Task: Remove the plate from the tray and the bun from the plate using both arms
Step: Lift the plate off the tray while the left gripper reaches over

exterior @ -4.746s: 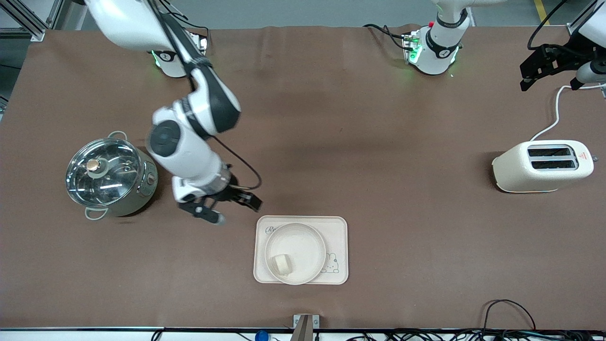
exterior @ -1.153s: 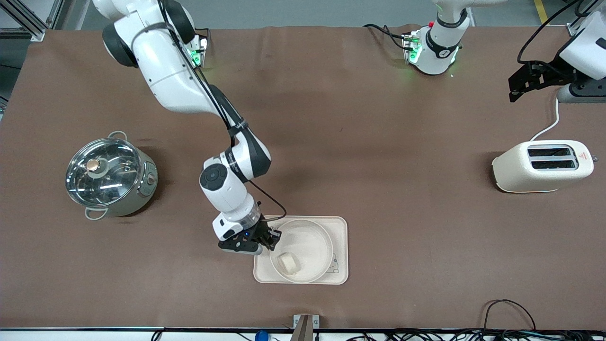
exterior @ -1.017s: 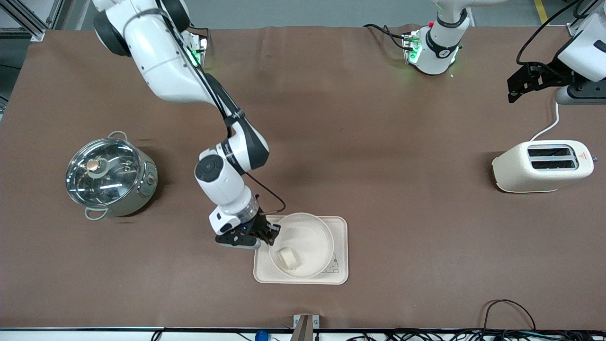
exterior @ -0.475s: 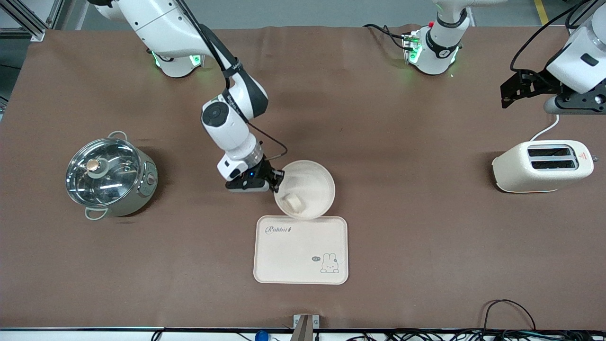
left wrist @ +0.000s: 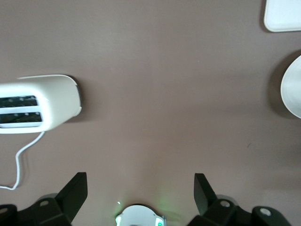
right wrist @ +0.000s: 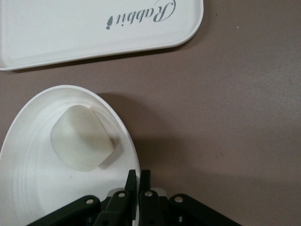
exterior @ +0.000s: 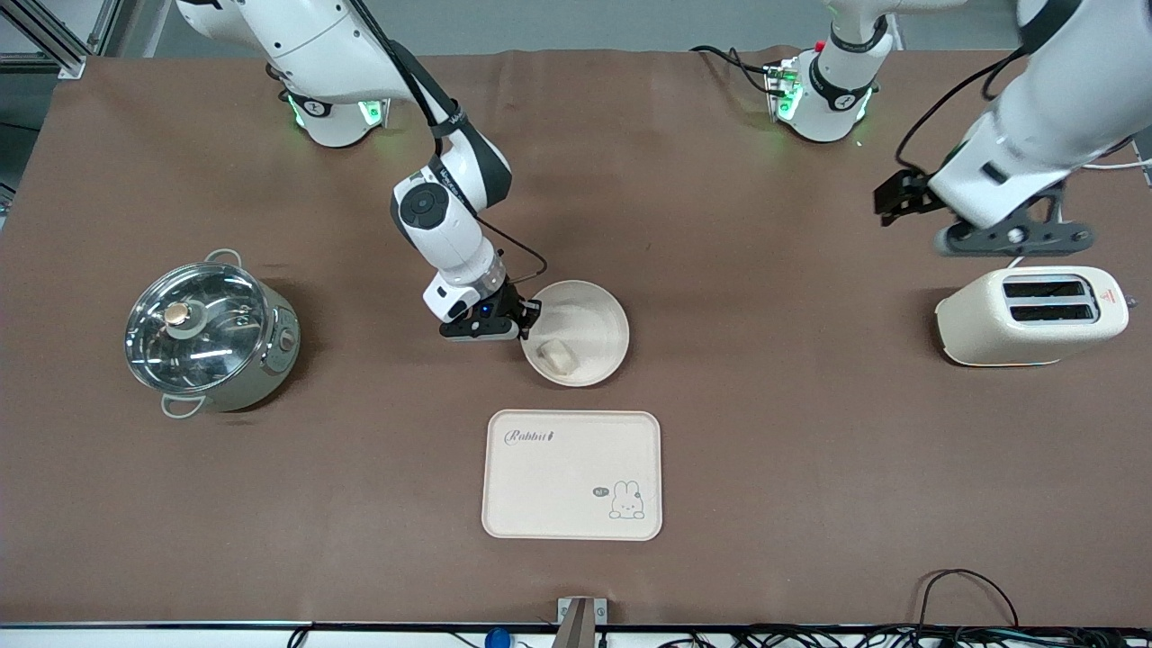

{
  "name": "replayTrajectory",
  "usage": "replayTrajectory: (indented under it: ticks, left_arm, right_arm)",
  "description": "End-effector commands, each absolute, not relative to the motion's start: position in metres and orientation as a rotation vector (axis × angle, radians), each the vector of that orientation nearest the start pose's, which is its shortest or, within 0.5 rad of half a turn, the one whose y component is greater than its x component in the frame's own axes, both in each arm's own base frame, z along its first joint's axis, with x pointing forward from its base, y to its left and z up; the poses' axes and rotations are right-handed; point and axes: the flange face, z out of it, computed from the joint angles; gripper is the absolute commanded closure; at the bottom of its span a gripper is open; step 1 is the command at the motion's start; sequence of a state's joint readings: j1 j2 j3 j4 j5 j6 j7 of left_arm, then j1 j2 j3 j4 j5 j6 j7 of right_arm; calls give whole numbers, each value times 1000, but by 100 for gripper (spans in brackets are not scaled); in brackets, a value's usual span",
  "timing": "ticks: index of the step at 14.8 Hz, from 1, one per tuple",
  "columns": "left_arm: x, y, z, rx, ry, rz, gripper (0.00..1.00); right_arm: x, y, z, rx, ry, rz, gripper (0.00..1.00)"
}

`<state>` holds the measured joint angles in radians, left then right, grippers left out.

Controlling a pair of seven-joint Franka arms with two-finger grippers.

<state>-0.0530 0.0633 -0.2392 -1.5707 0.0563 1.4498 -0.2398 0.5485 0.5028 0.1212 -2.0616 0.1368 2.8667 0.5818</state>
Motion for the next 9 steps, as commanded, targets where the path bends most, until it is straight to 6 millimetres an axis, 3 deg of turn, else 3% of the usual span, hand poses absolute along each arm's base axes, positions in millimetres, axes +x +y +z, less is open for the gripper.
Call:
replayTrajectory:
  ticks: [1,3,4,6,9]
  left_arm:
    - [538,-176,547,-3042,24,234,0]
    - [540,-202,512,-3046,-63,229,0]
    - [541,-216,497,-3048,-112,232,0]
    - [545,-239,469,-3049,-214,249,0]
    - [545,-281,441,-3067,-331,222,0]
  right_arm:
    - [476,372,223,-2867,70,-257,99]
    - [475,375,221,-2866,66,-256,99]
    - [476,375,221,-2866,69,-256,91]
    - [479,372,221,-2865,91,-255,52]
    - [479,373,225,-2863,90,-258,21]
